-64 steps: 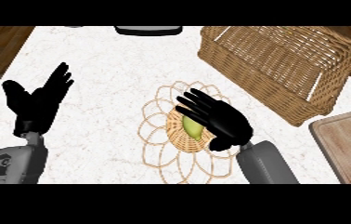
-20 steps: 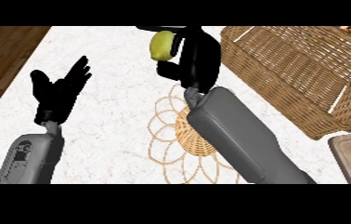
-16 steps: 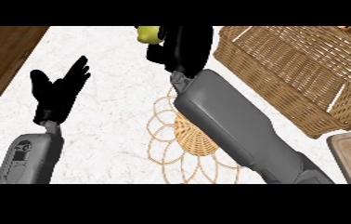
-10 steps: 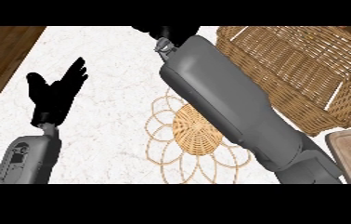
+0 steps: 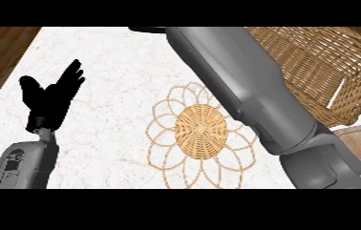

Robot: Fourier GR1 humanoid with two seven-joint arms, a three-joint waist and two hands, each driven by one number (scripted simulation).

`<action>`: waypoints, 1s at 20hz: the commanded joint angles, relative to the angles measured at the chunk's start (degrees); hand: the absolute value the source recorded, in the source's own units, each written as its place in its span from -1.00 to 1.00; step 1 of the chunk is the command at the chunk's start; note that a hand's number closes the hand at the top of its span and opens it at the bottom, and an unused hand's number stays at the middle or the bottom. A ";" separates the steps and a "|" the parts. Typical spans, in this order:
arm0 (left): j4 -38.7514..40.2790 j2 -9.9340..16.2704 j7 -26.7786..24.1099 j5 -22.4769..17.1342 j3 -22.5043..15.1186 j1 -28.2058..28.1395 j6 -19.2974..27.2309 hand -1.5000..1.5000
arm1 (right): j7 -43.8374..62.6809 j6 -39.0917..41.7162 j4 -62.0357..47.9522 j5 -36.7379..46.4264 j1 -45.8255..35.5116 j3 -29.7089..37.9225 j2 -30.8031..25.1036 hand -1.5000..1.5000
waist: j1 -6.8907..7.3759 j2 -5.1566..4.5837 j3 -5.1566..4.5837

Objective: Pick the lemon from the placemat and place it in the basket

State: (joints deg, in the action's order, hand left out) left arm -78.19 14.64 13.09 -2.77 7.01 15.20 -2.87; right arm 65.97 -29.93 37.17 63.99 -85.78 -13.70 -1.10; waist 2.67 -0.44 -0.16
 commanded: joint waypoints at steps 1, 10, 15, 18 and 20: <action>-0.53 1.52 -1.09 -0.85 1.26 -1.86 -1.48 0.00 | 9.17 -0.50 -4.87 3.71 -2.74 2.52 -2.09 1.00 | -0.98 0.25 0.05; 0.52 1.85 -1.38 -1.64 2.80 -2.36 -1.78 0.00 | 0.17 -1.83 -5.18 1.89 3.06 9.12 -7.01 1.00 | -2.32 0.40 0.14; 0.99 -0.60 -2.25 0.88 0.79 -1.87 0.57 0.00 | 0.36 -5.23 -4.45 4.74 8.83 9.11 -5.58 1.00 | -2.56 0.43 0.14; -2.39 0.50 1.50 0.72 1.01 -0.93 0.95 0.00 | -6.59 -9.45 -4.83 2.04 12.71 12.23 -8.43 1.00 | -1.92 0.31 0.19; -0.43 -0.07 -3.48 0.41 1.25 -5.22 -0.74 0.00 | -6.33 -11.74 -5.43 2.96 13.36 12.82 -7.63 1.00 | -1.70 0.19 0.14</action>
State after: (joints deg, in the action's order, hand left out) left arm -78.62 14.76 12.29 -2.56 8.35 12.95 -2.69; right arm 57.83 -36.62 32.48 66.83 -75.18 -2.51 -8.57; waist 0.55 -0.11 0.00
